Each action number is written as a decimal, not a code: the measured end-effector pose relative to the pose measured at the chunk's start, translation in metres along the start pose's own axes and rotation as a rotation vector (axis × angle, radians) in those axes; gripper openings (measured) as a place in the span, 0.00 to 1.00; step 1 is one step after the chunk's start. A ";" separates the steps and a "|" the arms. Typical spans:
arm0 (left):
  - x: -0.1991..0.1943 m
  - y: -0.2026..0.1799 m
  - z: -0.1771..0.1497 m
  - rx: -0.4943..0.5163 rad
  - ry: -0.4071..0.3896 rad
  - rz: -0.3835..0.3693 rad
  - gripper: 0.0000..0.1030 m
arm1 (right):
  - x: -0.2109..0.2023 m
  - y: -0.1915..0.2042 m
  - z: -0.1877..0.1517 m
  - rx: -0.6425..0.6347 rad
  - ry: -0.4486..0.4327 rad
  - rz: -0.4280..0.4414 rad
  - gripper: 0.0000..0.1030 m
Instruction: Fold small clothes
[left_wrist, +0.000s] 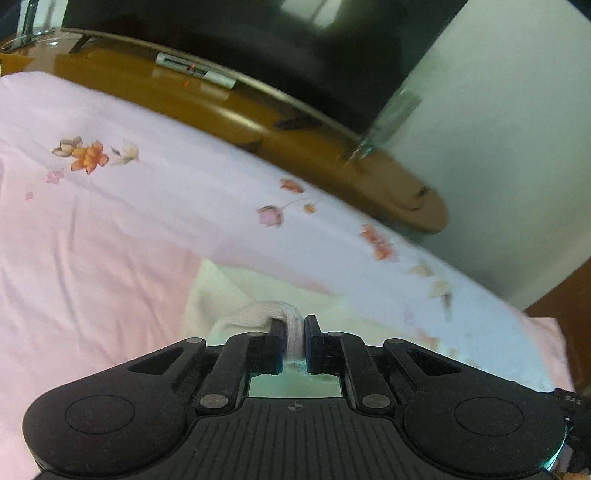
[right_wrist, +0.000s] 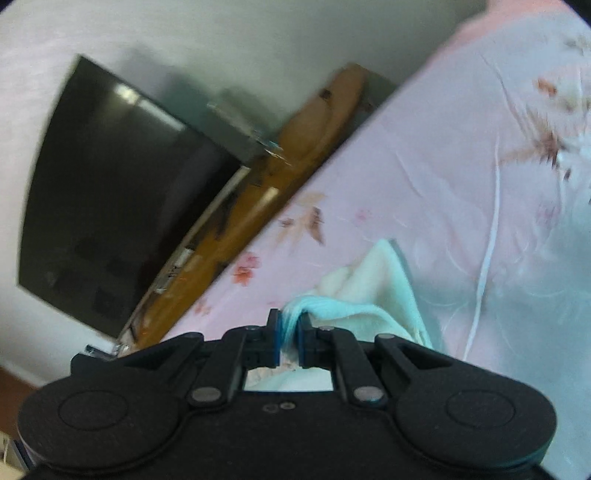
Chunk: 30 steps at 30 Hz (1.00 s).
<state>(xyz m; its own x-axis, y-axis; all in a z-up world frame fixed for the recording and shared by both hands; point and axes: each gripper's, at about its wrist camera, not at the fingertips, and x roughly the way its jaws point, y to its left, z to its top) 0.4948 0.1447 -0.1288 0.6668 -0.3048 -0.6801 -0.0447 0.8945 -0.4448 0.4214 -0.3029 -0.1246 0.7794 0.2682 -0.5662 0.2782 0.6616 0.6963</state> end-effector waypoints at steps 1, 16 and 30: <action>0.010 0.001 0.004 -0.019 0.024 -0.003 0.09 | 0.010 -0.004 0.002 0.013 0.001 -0.021 0.09; 0.003 0.018 0.012 0.016 0.022 0.001 0.77 | 0.024 -0.008 -0.008 -0.175 0.016 -0.190 0.38; -0.078 0.060 -0.086 0.013 0.108 -0.004 0.76 | -0.069 -0.030 -0.075 -0.272 0.142 -0.160 0.35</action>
<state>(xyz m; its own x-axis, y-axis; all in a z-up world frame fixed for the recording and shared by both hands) 0.3762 0.1938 -0.1522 0.5825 -0.3413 -0.7377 -0.0325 0.8971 -0.4407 0.3174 -0.2891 -0.1400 0.6470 0.2279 -0.7276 0.2157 0.8606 0.4613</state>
